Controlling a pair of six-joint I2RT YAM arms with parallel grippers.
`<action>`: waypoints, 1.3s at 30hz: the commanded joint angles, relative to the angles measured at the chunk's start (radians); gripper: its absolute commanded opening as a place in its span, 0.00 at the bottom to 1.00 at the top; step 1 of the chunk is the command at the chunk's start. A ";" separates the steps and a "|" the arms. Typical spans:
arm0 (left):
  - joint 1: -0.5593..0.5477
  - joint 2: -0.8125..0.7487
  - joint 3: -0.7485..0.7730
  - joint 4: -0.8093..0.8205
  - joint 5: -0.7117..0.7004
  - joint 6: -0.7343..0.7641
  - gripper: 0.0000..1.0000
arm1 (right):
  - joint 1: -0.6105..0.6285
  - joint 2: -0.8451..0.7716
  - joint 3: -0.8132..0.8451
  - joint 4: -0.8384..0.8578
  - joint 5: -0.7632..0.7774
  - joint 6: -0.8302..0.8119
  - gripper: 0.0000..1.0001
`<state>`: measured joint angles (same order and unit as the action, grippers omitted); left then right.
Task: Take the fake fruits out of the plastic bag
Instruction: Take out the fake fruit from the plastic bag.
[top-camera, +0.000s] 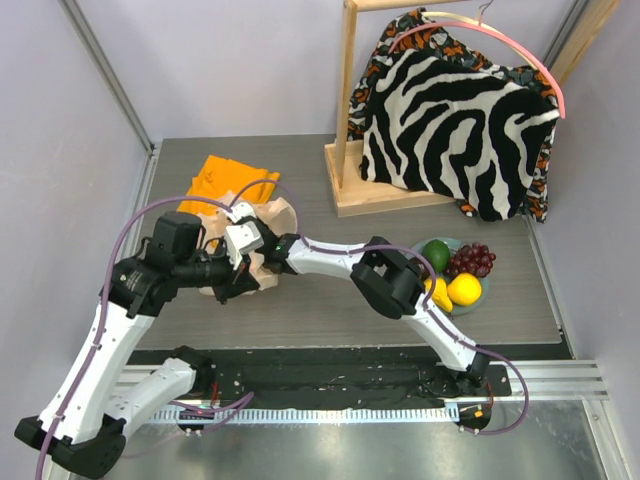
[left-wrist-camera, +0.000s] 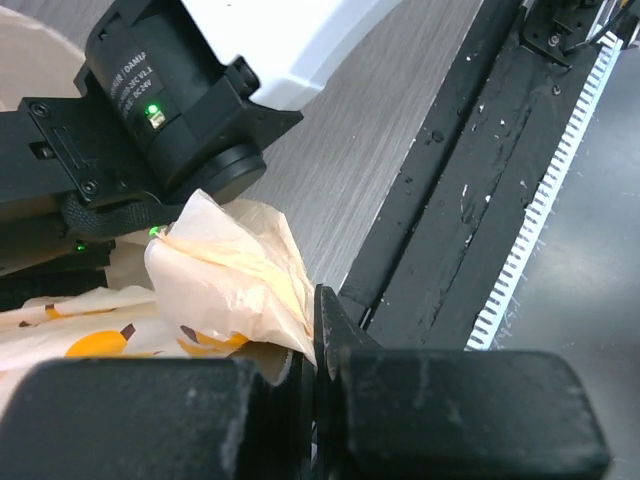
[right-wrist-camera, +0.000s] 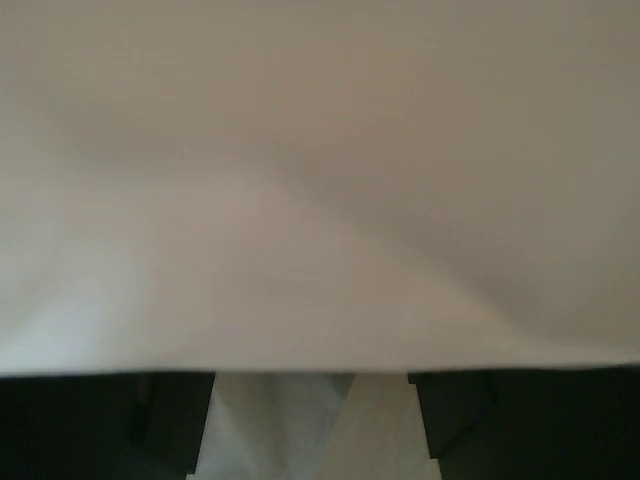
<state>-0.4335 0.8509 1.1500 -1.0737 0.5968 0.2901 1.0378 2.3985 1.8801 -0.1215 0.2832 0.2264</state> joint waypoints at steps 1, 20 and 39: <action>-0.010 -0.038 -0.018 0.021 0.032 -0.023 0.00 | -0.010 -0.005 -0.005 0.072 0.034 -0.140 0.62; -0.008 -0.015 -0.156 -0.020 -0.307 0.242 0.00 | -0.263 -0.493 -0.331 -0.013 -0.705 -0.203 0.11; -0.007 0.106 -0.131 0.253 -0.448 0.106 0.00 | -0.289 -0.817 -0.543 -0.378 -0.918 -0.568 0.11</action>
<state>-0.4385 0.9466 0.9833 -0.9104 0.1902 0.4374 0.7506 1.7390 1.2213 -0.2993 -0.5579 -0.1490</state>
